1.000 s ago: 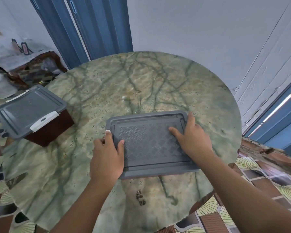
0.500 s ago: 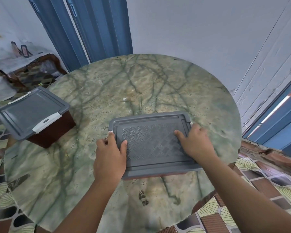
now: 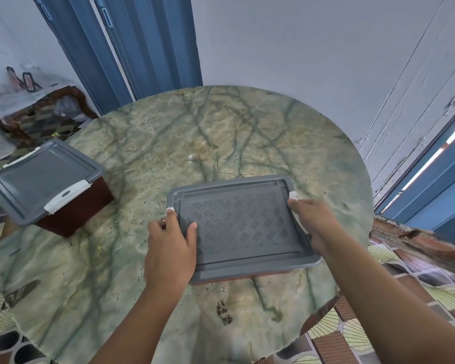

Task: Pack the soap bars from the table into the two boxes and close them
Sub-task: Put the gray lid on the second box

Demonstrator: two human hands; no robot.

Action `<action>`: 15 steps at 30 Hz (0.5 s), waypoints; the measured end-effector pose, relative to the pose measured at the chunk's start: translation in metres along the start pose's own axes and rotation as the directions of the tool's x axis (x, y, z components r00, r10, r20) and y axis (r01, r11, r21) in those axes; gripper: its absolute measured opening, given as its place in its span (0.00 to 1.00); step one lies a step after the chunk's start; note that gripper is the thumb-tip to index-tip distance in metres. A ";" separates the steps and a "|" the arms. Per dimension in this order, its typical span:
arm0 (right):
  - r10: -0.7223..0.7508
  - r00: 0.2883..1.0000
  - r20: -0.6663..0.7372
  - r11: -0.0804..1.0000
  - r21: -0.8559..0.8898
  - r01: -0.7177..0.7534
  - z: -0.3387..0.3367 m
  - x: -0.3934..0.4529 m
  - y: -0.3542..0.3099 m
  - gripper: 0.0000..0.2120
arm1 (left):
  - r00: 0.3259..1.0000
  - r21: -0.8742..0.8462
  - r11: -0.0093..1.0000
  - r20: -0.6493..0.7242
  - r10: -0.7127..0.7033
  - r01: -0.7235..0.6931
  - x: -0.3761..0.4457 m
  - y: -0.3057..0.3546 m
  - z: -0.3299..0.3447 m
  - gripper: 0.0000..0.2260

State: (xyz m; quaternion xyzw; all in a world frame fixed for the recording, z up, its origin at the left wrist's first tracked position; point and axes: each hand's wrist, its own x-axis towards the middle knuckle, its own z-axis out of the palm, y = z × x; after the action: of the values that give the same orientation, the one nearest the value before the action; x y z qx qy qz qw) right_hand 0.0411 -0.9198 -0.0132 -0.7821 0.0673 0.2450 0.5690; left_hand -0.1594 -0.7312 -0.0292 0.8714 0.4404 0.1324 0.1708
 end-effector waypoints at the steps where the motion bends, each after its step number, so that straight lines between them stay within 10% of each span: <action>1: 0.014 1.000 -0.010 1.000 0.012 -0.013 0.000 -0.002 0.000 0.17 | 1.000 0.002 1.000 0.005 0.000 0.000 0.000 0.000 0.000 0.29; 8: -0.071 0.997 -0.036 0.993 -0.098 0.068 0.005 0.003 0.003 0.13 | 0.976 0.162 0.966 -0.052 0.213 -0.202 0.037 0.009 -0.005 0.25; 15: -0.038 0.999 -0.016 0.991 -0.129 0.036 -0.001 0.011 0.000 0.12 | 0.830 0.132 0.850 0.338 0.444 -0.509 0.117 0.063 0.001 0.18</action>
State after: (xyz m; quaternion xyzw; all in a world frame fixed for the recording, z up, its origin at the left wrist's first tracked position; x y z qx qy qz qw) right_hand 0.0509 -0.9187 -0.0186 -0.8206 0.0420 0.2310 0.5211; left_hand -0.0461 -0.6710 0.0059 0.9769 0.1888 -0.0091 0.0997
